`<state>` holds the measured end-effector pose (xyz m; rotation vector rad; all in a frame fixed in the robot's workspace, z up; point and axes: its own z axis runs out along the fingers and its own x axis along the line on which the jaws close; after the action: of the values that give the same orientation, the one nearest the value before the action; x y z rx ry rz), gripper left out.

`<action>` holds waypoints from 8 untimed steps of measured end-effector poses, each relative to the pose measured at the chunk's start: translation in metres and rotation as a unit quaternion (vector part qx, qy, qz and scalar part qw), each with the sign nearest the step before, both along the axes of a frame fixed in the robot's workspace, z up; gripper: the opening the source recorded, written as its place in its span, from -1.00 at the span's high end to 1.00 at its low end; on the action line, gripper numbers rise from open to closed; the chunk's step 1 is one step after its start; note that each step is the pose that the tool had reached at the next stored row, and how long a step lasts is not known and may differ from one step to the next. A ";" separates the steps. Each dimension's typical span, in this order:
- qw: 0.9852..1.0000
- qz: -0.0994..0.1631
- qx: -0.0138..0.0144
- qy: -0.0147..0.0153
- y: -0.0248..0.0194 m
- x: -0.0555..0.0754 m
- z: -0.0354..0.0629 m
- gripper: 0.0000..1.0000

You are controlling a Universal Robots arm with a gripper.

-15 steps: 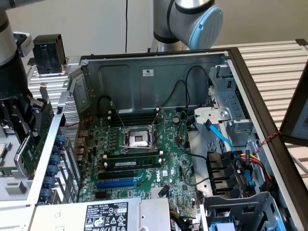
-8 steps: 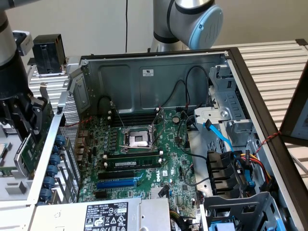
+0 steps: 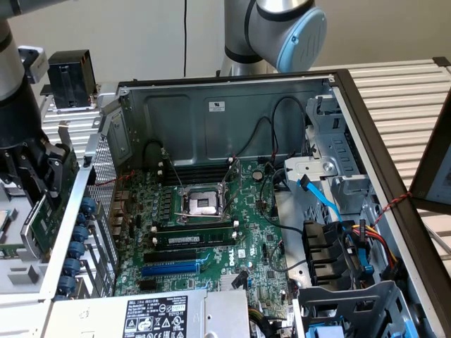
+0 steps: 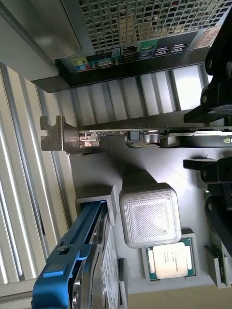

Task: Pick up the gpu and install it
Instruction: 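Pick up the gpu and move the gpu toward the slot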

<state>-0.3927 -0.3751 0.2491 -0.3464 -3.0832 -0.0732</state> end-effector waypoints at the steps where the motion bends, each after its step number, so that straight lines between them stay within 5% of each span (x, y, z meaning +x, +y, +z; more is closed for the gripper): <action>1: 1.000 0.000 0.000 0.000 -0.0014 0.000 0.0000 0.14; 5: 1.000 0.000 0.005 -0.002 -0.0063 0.000 -0.0004 0.14; 8: 1.000 -0.007 0.006 -0.002 -0.0062 0.002 -0.0015 0.14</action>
<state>-0.3909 -0.3813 0.2476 -0.3680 -3.0830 -0.0930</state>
